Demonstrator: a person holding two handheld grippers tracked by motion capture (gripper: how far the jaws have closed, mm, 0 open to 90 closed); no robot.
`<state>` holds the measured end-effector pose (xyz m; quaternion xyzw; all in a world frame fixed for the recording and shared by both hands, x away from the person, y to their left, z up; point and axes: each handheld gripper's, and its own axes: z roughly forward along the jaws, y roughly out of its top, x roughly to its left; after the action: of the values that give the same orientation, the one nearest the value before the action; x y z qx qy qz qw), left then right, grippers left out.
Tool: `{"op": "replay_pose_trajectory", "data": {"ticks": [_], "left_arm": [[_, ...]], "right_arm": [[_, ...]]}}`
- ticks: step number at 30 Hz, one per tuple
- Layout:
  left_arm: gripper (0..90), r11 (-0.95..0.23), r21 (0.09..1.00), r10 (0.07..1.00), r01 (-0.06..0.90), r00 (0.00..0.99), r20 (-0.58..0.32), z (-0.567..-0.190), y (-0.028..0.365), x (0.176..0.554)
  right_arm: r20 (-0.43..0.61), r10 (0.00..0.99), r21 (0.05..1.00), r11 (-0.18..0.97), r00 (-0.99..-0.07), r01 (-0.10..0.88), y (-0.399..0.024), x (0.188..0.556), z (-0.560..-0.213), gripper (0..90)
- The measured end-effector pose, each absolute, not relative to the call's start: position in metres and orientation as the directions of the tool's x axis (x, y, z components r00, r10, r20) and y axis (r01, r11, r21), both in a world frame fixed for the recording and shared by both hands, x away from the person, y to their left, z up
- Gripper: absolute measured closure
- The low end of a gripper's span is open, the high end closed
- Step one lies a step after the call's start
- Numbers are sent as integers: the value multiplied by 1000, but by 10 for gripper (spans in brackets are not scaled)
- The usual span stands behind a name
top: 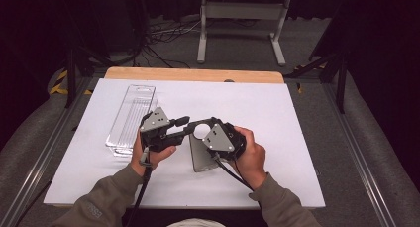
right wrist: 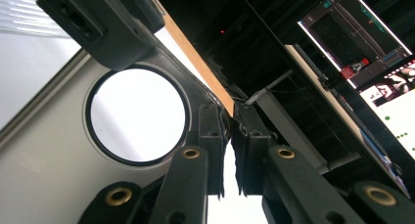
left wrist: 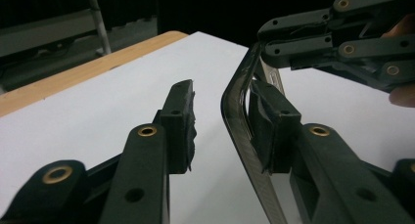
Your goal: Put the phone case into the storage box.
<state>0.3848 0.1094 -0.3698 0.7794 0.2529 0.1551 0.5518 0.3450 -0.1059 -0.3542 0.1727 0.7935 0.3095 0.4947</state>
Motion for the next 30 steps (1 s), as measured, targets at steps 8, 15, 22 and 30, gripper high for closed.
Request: {"op": "replay_pose_trajectory", "data": {"ticks": [8, 15, 22, 30], "left_arm": [[754, -273, 936, 556, 221, 831, -34, -371, 109, 387], [783, -279, 937, 563, 209, 826, -16, -365, 108, 384], [789, -281, 942, 564, 183, 826, 7, -363, 109, 382], [791, -296, 945, 569, 141, 820, 56, -361, 109, 378]], "right_arm": [[-709, 566, 644, 763, -421, -59, -102, 340, -355, 834], [-705, 580, 657, 750, -407, -70, -101, 338, -354, 825], [-650, 616, 707, 705, -444, -56, -106, 339, -351, 806], [-576, 653, 766, 642, -491, -44, -115, 339, -347, 755]]}}
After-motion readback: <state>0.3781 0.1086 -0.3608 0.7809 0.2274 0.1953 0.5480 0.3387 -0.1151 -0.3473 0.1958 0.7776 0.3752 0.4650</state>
